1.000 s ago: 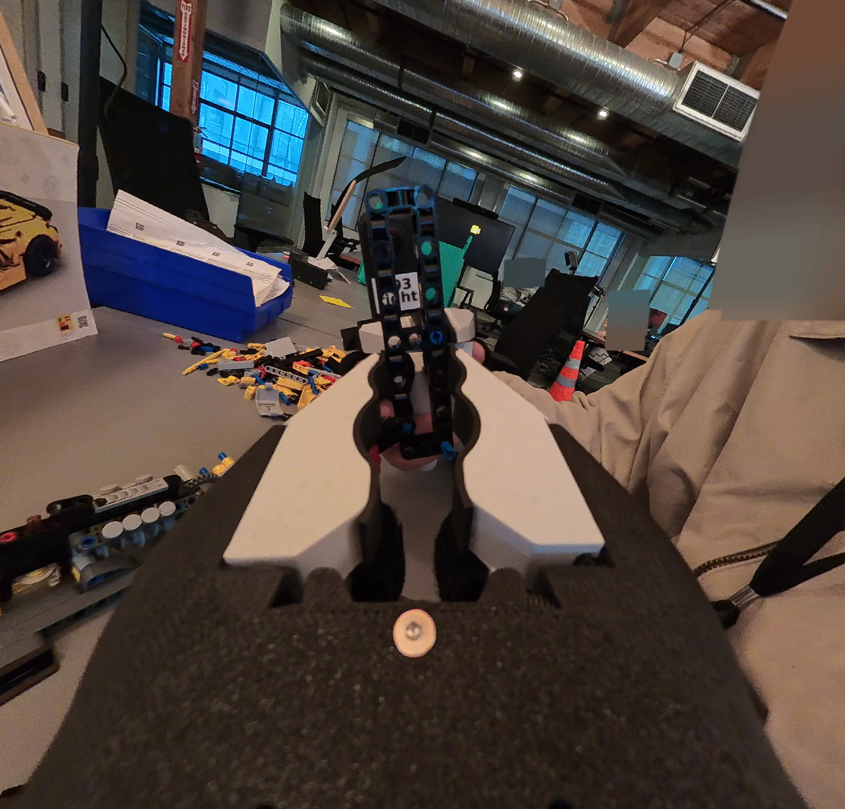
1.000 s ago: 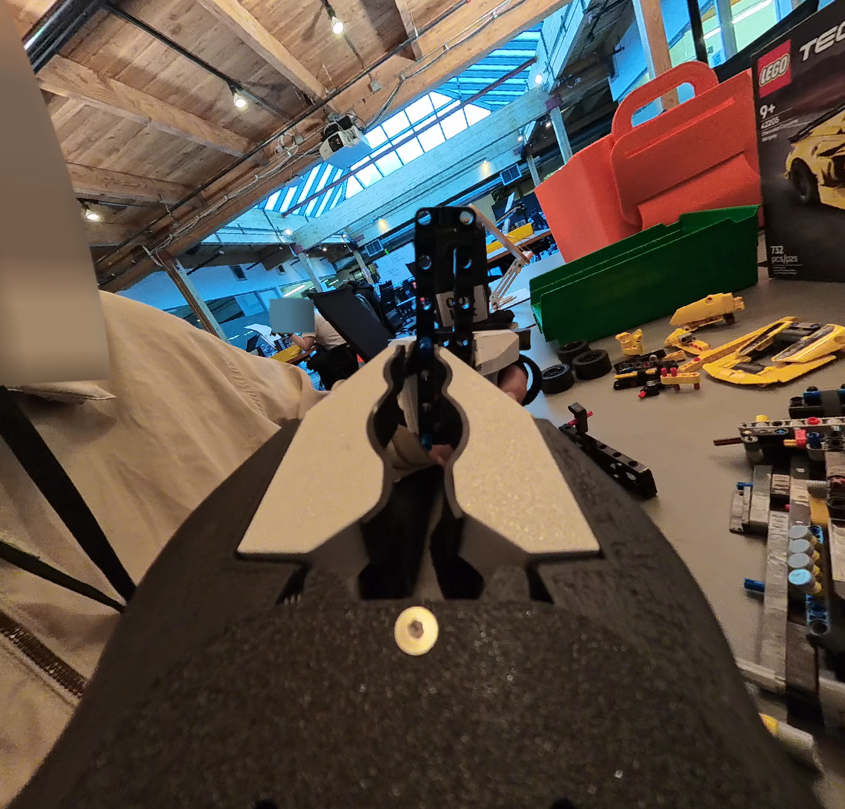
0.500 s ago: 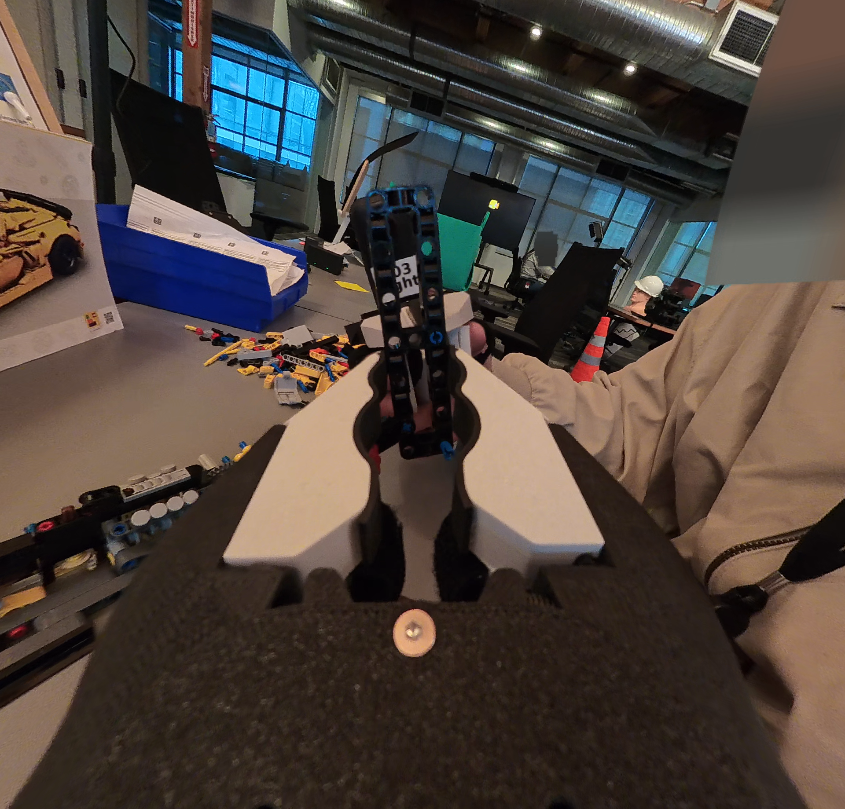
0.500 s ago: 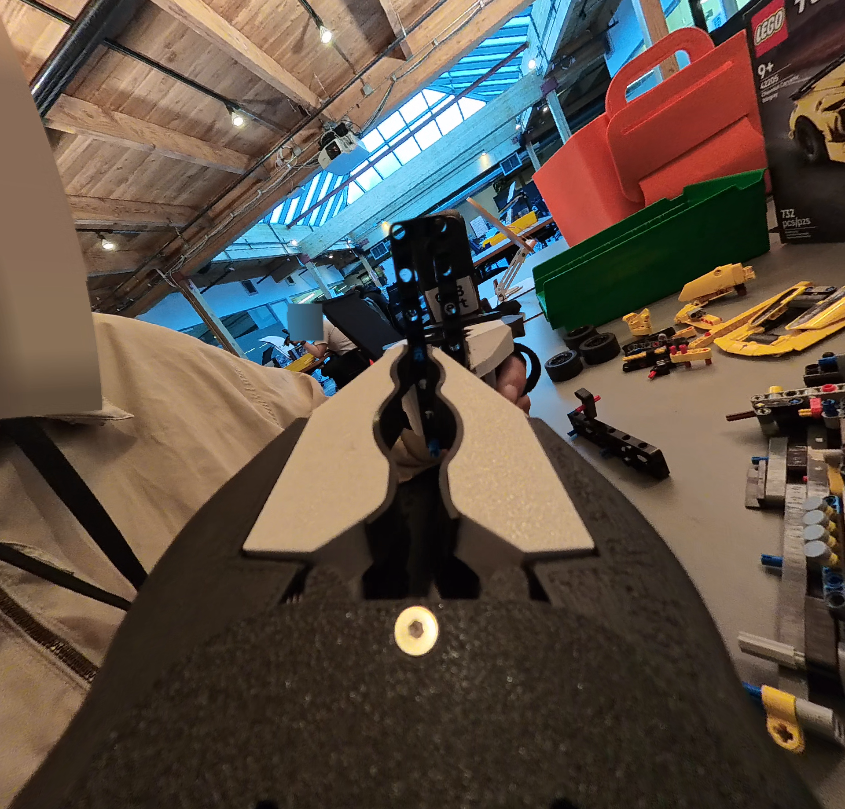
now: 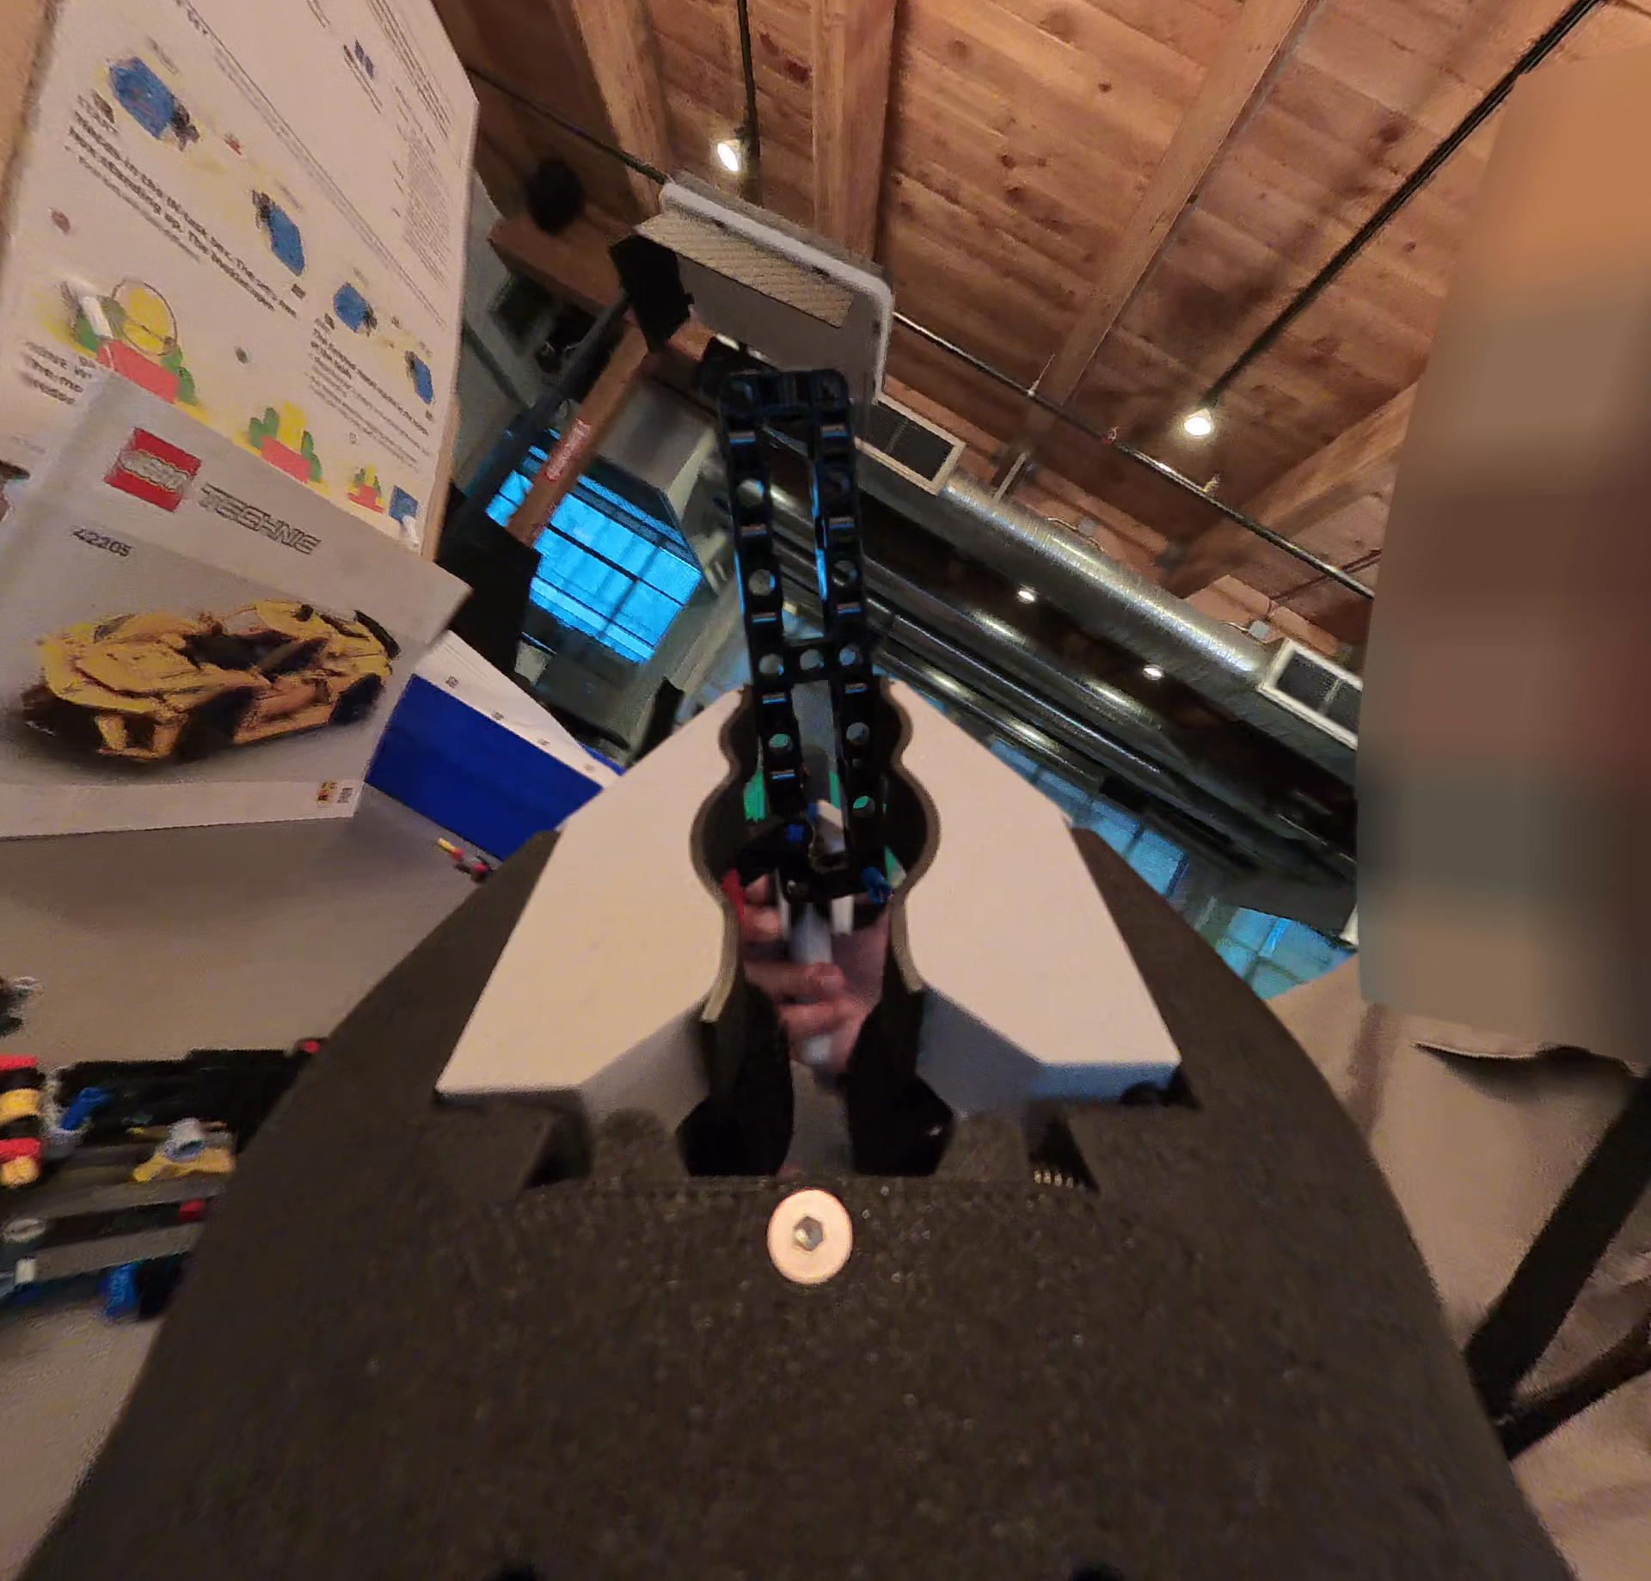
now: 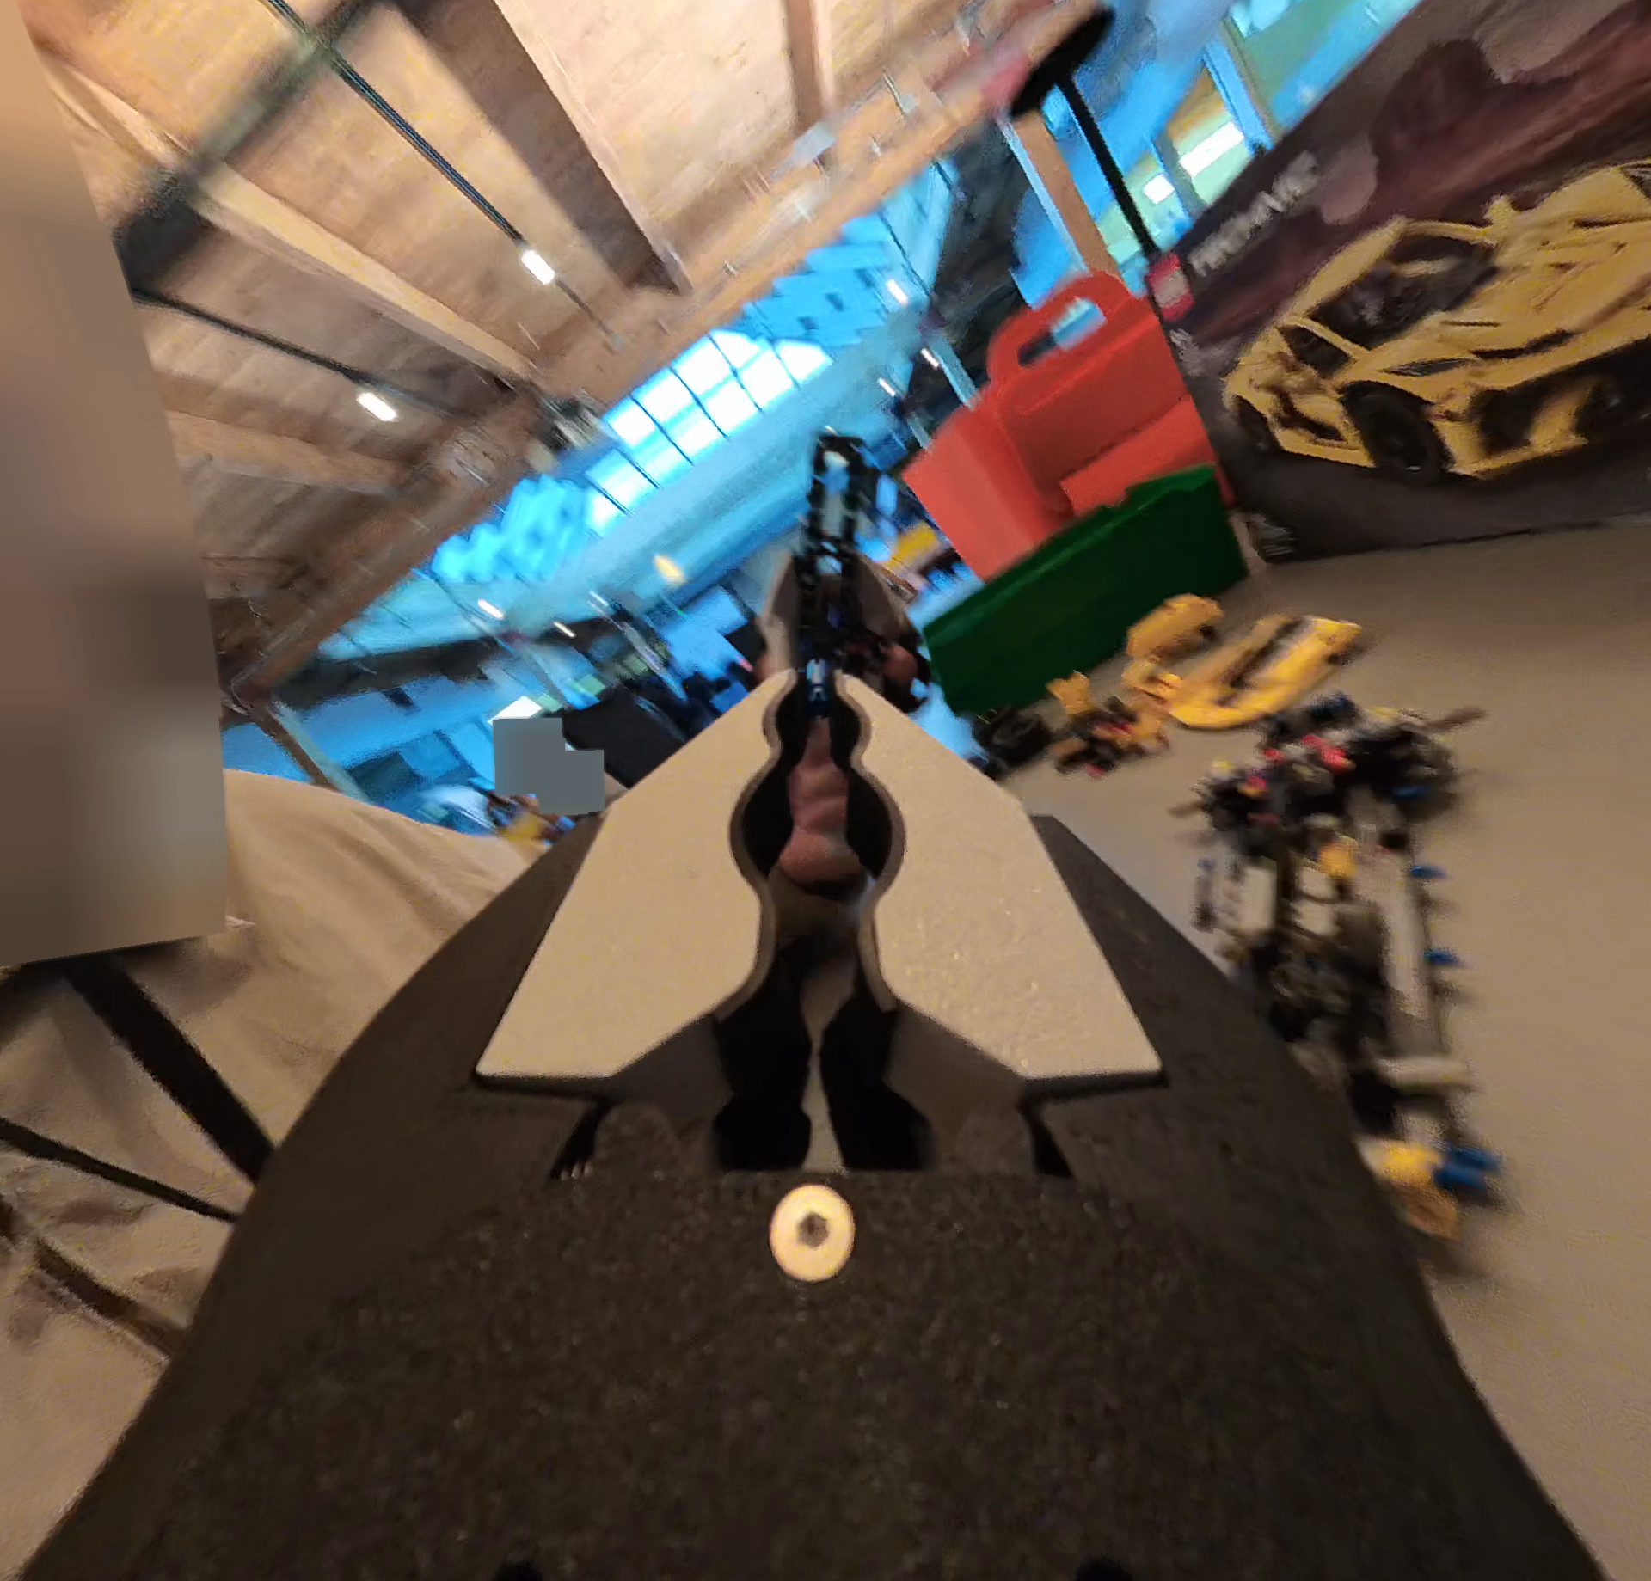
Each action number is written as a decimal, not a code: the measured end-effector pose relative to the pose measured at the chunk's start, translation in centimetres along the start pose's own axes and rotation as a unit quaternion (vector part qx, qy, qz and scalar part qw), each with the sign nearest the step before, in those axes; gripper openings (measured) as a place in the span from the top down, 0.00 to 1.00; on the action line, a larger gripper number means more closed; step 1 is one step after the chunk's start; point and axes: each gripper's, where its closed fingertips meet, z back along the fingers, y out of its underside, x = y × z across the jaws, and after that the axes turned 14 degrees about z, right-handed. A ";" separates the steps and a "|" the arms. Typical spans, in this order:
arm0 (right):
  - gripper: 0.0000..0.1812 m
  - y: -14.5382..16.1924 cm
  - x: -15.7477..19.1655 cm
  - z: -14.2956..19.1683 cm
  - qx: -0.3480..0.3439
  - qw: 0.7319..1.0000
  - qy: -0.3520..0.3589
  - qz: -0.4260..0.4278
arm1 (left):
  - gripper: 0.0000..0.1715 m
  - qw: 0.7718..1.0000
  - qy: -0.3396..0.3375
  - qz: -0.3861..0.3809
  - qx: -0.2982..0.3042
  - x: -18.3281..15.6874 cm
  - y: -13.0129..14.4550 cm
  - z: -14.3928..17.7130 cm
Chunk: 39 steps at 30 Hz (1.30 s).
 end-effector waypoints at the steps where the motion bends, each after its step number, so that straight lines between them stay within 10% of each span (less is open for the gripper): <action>1: 0.98 0.4 -1.2 0.2 0.043 0.998 0.043 0.031 | 0.85 1.000 -0.005 0.010 -0.002 0.4 0.2 -0.2; 3: 0.98 0.8 -6.5 3.8 0.169 0.947 0.236 0.139 | 0.85 0.999 -0.008 0.030 0.007 1.1 1.0 -0.6; 6: 0.98 -0.3 -12.2 15.5 0.386 0.739 0.485 0.265 | 0.85 0.997 -0.027 0.073 0.013 2.6 2.0 -0.6; 8: 0.98 0.4 -13.0 21.0 0.466 0.666 0.526 0.249 | 0.85 0.995 -0.023 0.099 0.010 3.0 2.0 -0.7; 14: 0.88 1.8 -13.3 20.5 0.446 0.710 0.498 0.223 | 0.85 0.995 -0.062 0.073 0.013 4.3 2.7 -1.0; 23: 0.80 6.8 -1.6 -6.7 0.204 0.913 0.215 0.280 | 0.85 0.991 -0.129 -0.023 0.023 5.6 4.7 -2.2; 27: 0.80 7.5 -2.1 -7.7 0.233 0.867 0.270 0.349 | 0.85 0.989 -0.137 -0.040 0.027 5.5 5.2 -2.6; 39: 0.87 7.7 -1.9 -7.7 0.242 0.846 0.276 0.386 | 0.85 0.983 -0.152 -0.085 0.052 5.2 6.3 -3.1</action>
